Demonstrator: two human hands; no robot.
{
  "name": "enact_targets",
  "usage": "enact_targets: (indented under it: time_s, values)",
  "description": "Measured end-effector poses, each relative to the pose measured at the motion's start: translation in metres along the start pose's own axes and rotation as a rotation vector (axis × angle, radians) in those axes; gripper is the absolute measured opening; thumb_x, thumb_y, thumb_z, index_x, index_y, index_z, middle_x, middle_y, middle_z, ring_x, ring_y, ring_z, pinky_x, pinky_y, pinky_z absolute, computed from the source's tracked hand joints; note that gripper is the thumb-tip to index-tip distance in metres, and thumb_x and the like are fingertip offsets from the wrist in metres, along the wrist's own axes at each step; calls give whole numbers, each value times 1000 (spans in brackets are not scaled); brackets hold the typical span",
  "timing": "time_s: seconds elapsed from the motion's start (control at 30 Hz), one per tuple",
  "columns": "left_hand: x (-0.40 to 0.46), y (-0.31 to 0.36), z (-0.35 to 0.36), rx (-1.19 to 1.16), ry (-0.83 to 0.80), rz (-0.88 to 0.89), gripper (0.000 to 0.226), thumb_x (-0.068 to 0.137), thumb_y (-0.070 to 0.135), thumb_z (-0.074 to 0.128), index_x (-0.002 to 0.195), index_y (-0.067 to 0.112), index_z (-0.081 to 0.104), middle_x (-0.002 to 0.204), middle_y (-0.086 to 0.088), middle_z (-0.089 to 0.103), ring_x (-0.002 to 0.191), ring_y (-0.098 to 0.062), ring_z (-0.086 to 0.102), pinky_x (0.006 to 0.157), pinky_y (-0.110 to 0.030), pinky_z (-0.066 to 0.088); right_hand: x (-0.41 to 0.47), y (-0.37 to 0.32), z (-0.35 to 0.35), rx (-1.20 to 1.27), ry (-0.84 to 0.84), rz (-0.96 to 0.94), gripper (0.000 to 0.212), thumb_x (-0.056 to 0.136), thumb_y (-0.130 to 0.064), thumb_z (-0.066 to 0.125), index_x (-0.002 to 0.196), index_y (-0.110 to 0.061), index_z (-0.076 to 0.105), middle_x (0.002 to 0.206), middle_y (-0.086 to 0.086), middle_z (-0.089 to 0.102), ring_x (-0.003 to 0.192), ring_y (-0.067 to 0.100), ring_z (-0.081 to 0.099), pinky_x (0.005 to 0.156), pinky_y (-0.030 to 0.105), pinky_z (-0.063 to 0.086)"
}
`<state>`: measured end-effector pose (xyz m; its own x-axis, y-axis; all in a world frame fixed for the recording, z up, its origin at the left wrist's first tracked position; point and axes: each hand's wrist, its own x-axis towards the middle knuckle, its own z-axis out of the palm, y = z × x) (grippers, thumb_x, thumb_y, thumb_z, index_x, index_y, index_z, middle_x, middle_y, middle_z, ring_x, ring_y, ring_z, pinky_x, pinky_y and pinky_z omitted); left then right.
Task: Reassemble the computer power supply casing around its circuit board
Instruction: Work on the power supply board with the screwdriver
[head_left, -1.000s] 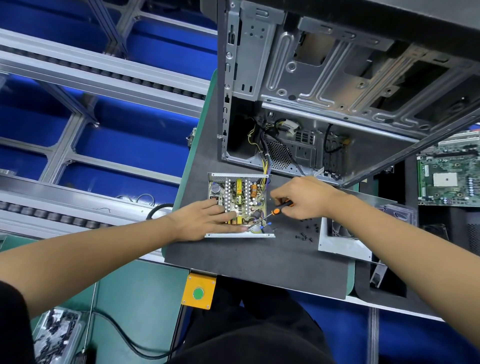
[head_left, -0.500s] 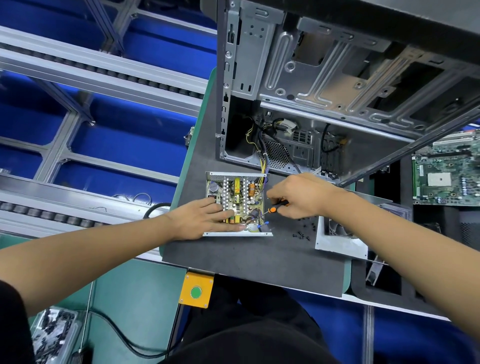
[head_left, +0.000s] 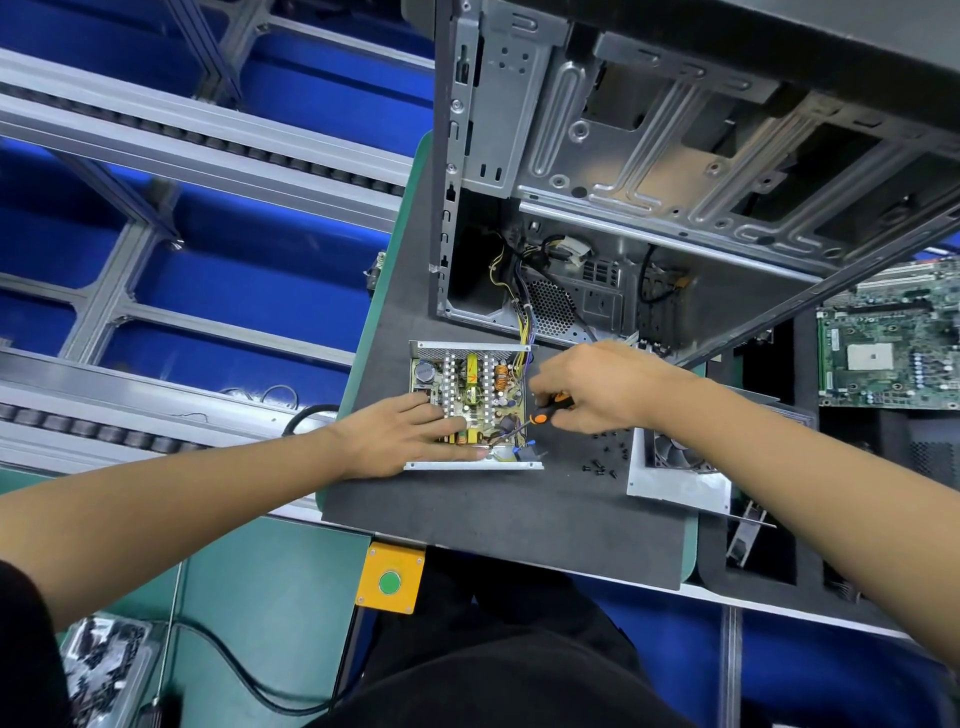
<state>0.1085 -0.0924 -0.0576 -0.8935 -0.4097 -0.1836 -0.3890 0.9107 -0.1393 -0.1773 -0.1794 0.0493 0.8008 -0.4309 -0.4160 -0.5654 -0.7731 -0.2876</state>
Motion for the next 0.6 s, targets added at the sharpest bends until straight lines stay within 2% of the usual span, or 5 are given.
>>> enact_targets:
  time_s: [0.07, 0.23, 0.37, 0.47, 0.6]
  values:
    - [0, 0, 0, 2, -5, 1, 84, 80, 3, 35, 158, 33, 32, 129, -1, 58, 94, -23, 52, 94, -33, 36, 0, -1, 0, 8, 4, 1, 8, 83, -30, 64, 88, -25, 60, 83, -13, 56, 75, 17, 56, 58, 28, 40]
    - [1, 0, 2, -6, 6, 1, 85, 78, 4, 32, 157, 34, 32, 129, -2, 59, 95, -23, 55, 94, -33, 35, 0, -1, -1, -29, 12, -18, 8, 84, -27, 62, 90, -23, 60, 84, -14, 52, 70, 14, 46, 57, 27, 33]
    - [1, 0, 3, 10, 20, -5, 85, 78, 4, 33, 157, 34, 29, 128, -3, 60, 95, -23, 47, 93, -33, 36, 0, -1, -1, -51, 10, -39, 7, 84, -26, 62, 89, -24, 57, 83, -14, 49, 70, 15, 43, 52, 25, 25]
    - [2, -1, 4, 28, 20, -2, 90, 75, 4, 45, 158, 34, 31, 129, -3, 58, 95, -23, 46, 92, -34, 35, 2, -3, 1, -66, -13, -39, 10, 85, -27, 60, 93, -22, 59, 88, -11, 56, 75, 18, 53, 54, 26, 33]
    - [1, 1, 8, 3, 4, 1, 89, 80, 2, 42, 160, 34, 22, 130, -1, 56, 96, -23, 50, 93, -33, 37, 6, -3, 5, -64, -13, -53, 10, 84, -26, 60, 92, -21, 60, 89, -8, 59, 77, 21, 57, 53, 27, 32]
